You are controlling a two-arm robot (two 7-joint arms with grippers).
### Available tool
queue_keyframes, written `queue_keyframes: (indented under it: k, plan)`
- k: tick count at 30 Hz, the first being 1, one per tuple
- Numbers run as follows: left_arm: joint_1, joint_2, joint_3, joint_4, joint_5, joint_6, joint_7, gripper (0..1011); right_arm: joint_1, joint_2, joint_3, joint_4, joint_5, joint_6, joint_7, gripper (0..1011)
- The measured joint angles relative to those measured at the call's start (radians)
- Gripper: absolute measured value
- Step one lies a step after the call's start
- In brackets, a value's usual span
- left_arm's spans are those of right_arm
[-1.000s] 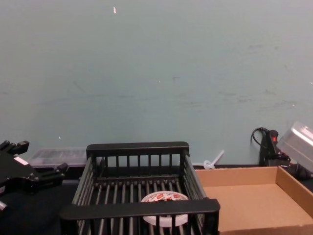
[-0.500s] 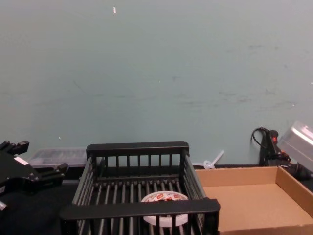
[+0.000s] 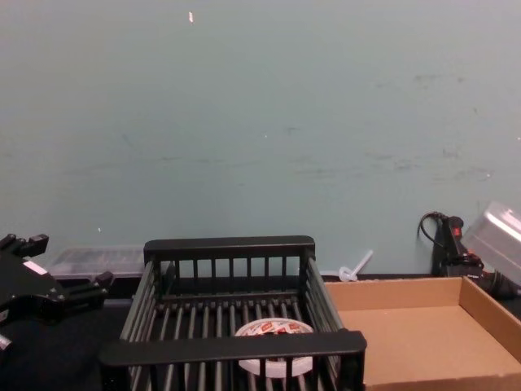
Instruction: Pick up the white tape and place it into the black box , Pick up the silver tape and place it into the brown box.
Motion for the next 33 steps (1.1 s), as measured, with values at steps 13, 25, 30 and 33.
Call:
queue_keyframes:
  k: [13, 25, 30, 33]
  plan:
    - [0.000, 0.000, 0.000, 0.000, 0.000, 0.000, 0.000, 1001, 0.000, 0.000, 0.000, 0.000, 0.000, 0.000, 0.000, 161]
    - [0.000, 0.000, 0.000, 0.000, 0.000, 0.000, 0.000, 1001, -0.008, 0.005, 0.011, -0.009, 0.007, -0.016, -0.003, 161]
    - [0.000, 0.000, 0.000, 0.000, 0.000, 0.000, 0.000, 1001, -0.021, 0.010, 0.042, -0.023, 0.025, -0.028, -0.025, 161]
    - [0.000, 0.000, 0.000, 0.000, 0.000, 0.000, 0.000, 1001, -0.024, 0.011, 0.069, -0.029, 0.034, -0.030, -0.050, 161]
